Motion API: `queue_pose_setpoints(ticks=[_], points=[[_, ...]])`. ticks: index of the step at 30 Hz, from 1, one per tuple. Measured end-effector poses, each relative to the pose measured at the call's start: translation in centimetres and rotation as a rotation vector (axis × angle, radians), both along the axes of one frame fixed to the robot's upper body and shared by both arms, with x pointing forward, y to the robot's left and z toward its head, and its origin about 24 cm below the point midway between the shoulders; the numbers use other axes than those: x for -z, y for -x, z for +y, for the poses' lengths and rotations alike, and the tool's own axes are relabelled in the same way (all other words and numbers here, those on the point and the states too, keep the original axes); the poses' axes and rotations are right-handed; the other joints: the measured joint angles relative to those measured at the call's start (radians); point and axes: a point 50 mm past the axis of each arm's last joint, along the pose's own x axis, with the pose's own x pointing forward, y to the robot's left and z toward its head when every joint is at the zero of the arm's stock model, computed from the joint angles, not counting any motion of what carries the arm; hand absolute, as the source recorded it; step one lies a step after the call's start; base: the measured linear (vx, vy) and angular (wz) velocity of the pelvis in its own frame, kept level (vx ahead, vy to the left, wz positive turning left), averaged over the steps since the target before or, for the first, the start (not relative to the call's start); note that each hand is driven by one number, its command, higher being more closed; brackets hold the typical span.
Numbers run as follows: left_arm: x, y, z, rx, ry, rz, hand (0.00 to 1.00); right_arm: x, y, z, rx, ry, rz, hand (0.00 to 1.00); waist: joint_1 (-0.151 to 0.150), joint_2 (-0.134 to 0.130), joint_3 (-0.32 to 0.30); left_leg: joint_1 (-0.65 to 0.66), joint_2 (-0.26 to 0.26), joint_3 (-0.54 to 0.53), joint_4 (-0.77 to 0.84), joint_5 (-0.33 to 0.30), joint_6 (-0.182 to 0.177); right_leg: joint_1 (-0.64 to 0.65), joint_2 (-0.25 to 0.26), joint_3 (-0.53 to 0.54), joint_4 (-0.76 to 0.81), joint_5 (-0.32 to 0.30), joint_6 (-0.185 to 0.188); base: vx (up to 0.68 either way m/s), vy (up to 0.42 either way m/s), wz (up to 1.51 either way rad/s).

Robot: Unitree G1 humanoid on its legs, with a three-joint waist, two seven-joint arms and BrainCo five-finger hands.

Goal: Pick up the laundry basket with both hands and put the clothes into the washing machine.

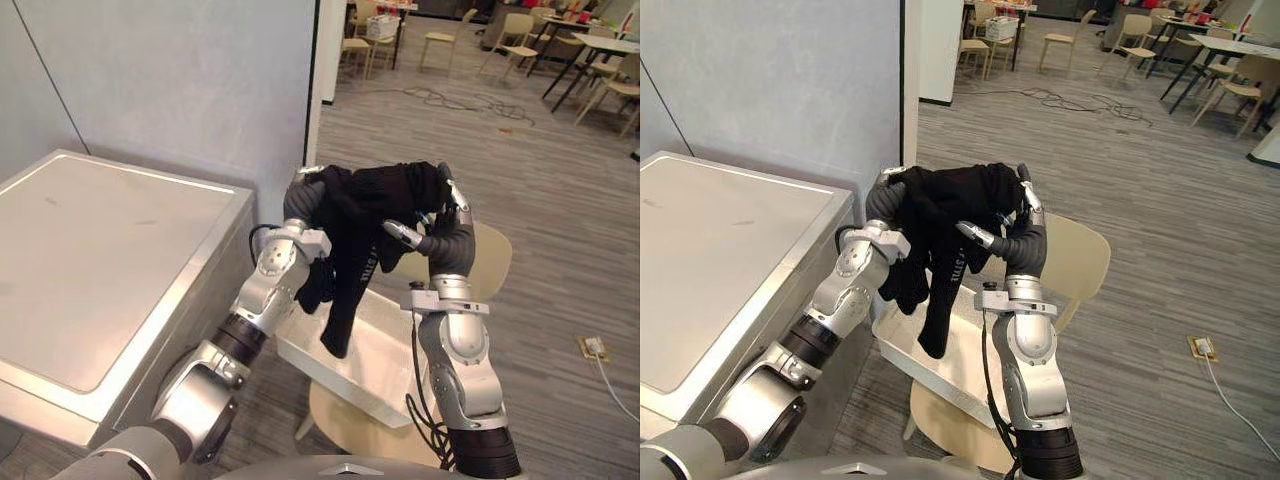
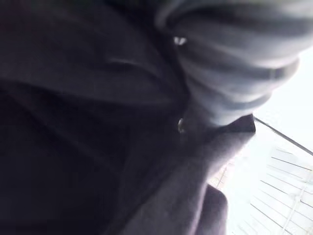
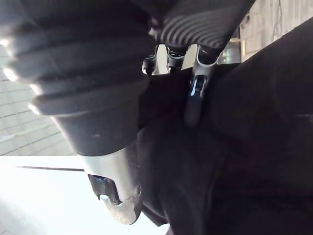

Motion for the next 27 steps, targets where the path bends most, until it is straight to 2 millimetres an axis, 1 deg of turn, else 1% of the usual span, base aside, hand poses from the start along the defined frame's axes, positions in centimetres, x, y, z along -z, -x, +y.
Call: queue_pose_setpoints(ticks=[2,4,6,8,11,13,16,17,19,22,23,26,27], points=[[-0.7,-0.2,-0.2,0.005,0.015,-0.011,1.00,1.4,-0.4,-0.2,0.004,-0.025,0.072,0.00,-0.005,0.003,0.000,0.002,-0.001,0.009,0.000,0.000,0.000,-0.004,0.001,0.011,-0.002,0.003,-0.003,-0.02,-0.023,-0.11],[-1.1,-0.5,-0.4,0.008,0.015,-0.011,1.00,2.2,-0.7,-0.3,0.005,-0.022,0.123,0.00,-0.005,0.007,-0.001,0.005,-0.003,0.015,0.000,0.000,0.000,-0.005,0.001,0.017,-0.003,0.004,-0.004,-0.02,-0.025,-0.11],[-1.4,-0.7,-0.4,0.006,0.025,-0.015,1.00,2.3,-0.7,-0.2,0.003,-0.022,0.140,0.00,-0.008,0.015,-0.001,0.008,-0.003,0.019,0.000,-0.001,-0.001,-0.005,0.001,0.021,-0.003,0.005,-0.004,-0.02,-0.022,-0.06],[-1.8,-0.8,-0.3,-0.004,0.058,-0.012,1.00,2.4,-0.7,-0.2,0.004,-0.023,0.143,0.00,-0.011,0.029,-0.002,0.012,-0.003,0.021,0.000,-0.002,-0.001,-0.003,0.001,0.022,-0.003,0.005,-0.004,-0.01,-0.012,-0.02],[-2.4,-0.9,-0.7,-0.001,0.064,-0.025,1.00,2.5,-0.7,-0.2,0.004,-0.026,0.148,0.00,-0.012,0.046,-0.002,0.012,-0.003,0.021,0.000,-0.002,-0.001,-0.003,0.001,0.022,-0.003,0.005,-0.004,0.00,0.000,0.00],[-2.6,-0.8,-0.8,-0.002,0.068,-0.026,1.00,3.0,-0.9,-0.2,0.013,-0.030,0.172,0.00,-0.013,0.053,-0.004,0.012,-0.003,0.021,0.000,-0.002,-0.001,-0.003,0.001,0.022,-0.003,0.005,-0.004,0.00,0.000,0.00],[-3.2,-0.8,-1.4,0.011,0.081,-0.038,1.00,4.2,-1.2,-0.3,0.035,-0.038,0.231,0.00,-0.012,0.054,-0.004,0.012,-0.003,0.020,0.000,-0.002,-0.001,-0.002,0.001,0.022,-0.003,0.005,-0.004,0.00,0.000,0.00],[-3.5,-0.8,-1.5,0.014,0.082,-0.045,1.00,4.3,-1.2,-0.1,0.032,-0.043,0.238,0.00,-0.012,0.055,-0.004,0.012,-0.003,0.020,0.000,-0.002,-0.001,-0.002,0.001,0.021,-0.003,0.005,-0.004,-0.01,-0.030,0.01],[-4.3,-0.9,-1.7,0.014,0.089,-0.062,1.00,4.4,-1.2,0.2,0.020,-0.046,0.241,0.00,-0.015,0.056,-0.003,0.012,-0.003,0.018,0.000,-0.002,-0.001,-0.001,0.001,0.020,-0.003,0.005,-0.004,0.00,0.000,0.00],[-6.5,-1.8,-1.6,-0.013,0.110,-0.097,1.00,4.9,-1.6,0.8,-0.001,-0.044,0.268,0.00,-0.021,0.057,-0.003,0.012,-0.003,0.013,0.000,-0.002,-0.001,0.002,-0.001,0.017,-0.004,0.005,-0.004,-0.01,-0.025,0.05],[-7.7,-2.1,-1.5,-0.020,0.121,-0.126,1.00,5.2,-1.7,0.8,-0.008,-0.037,0.278,0.00,-0.025,0.059,-0.002,0.010,-0.003,0.005,0.000,-0.002,-0.001,0.004,-0.002,0.012,-0.007,0.005,-0.005,-0.01,-0.025,0.09],[-9.8,-2.7,-1.3,-0.042,0.110,-0.175,1.00,5.6,-1.8,1.1,-0.031,-0.021,0.294,0.00,-0.030,0.059,-0.002,0.006,-0.003,-0.001,0.000,-0.002,-0.001,0.008,-0.004,0.009,-0.015,0.005,-0.006,0.00,-0.017,0.05],[-10.1,-2.8,-1.3,-0.047,0.113,-0.181,1.00,5.6,-1.8,1.1,-0.039,-0.017,0.293,0.00,-0.032,0.059,-0.002,0.005,-0.004,-0.003,0.000,-0.002,-0.001,0.008,-0.004,0.007,-0.016,0.006,-0.006,0.00,-0.026,0.07]])
